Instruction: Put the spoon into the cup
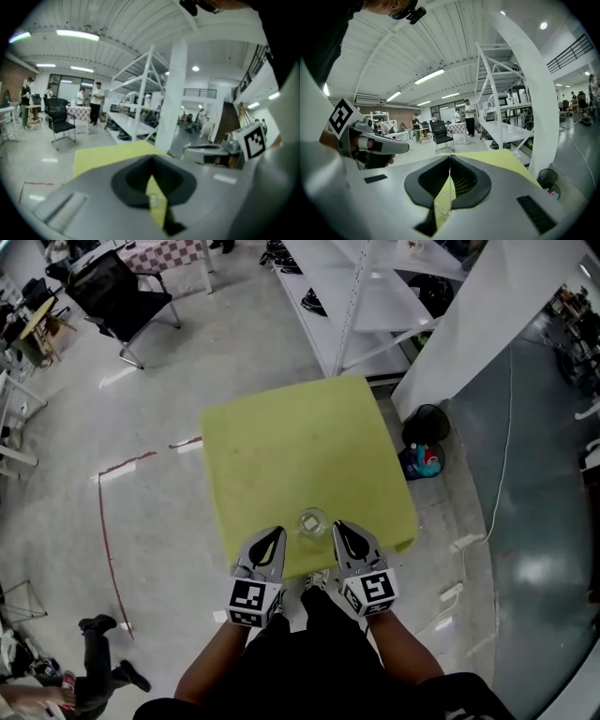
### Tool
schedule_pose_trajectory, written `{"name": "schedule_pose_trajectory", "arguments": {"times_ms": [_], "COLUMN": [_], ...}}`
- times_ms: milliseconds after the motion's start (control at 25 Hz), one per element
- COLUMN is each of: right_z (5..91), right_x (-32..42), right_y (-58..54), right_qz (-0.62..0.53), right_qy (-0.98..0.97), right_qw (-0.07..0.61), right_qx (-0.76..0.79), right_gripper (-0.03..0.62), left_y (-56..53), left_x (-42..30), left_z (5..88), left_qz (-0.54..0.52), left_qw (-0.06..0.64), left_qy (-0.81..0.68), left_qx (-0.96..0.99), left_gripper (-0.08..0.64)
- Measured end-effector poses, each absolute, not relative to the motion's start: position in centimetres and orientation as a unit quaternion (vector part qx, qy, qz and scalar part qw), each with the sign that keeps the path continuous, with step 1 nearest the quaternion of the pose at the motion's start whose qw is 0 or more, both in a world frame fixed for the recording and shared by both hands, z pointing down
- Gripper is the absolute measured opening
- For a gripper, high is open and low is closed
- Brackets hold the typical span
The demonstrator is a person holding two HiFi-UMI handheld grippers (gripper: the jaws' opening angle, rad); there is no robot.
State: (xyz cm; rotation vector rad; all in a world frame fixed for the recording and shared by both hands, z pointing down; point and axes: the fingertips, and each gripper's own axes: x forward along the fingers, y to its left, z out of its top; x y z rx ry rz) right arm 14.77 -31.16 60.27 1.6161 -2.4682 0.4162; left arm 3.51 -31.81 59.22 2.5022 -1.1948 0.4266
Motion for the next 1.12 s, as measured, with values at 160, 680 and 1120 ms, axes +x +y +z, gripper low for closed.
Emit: {"name": "schedule_pose_trajectory", "arguments": {"times_ms": [160,680,1120], "right_z": [62.4,69.4,69.3], "right_x": [14.7,13.0,12.8], "right_y": [-32.2,-33.2,-32.4], "right_qz": [0.153,0.195,0.198], "right_qy": [-0.828,-0.837,-0.841], "right_qw": [0.088,0.146,0.156], "right_qx": [0.533,0.490,0.479], "right_gripper": [0.012,0.012,0.041], "left_y": [-32.4,-32.6,-31.9], "left_x": [4.0,4.3,3.6], "left_z": [60.1,62.1,61.7], "left_qz": [0.149,0.152,0.158], "left_qw": [0.169,0.198,0.193], "left_qy": [-0.419,-0.420,-0.420], "left_qx": [0.879,0.872,0.873], "left_gripper": [0.005,0.005,0.005]}}
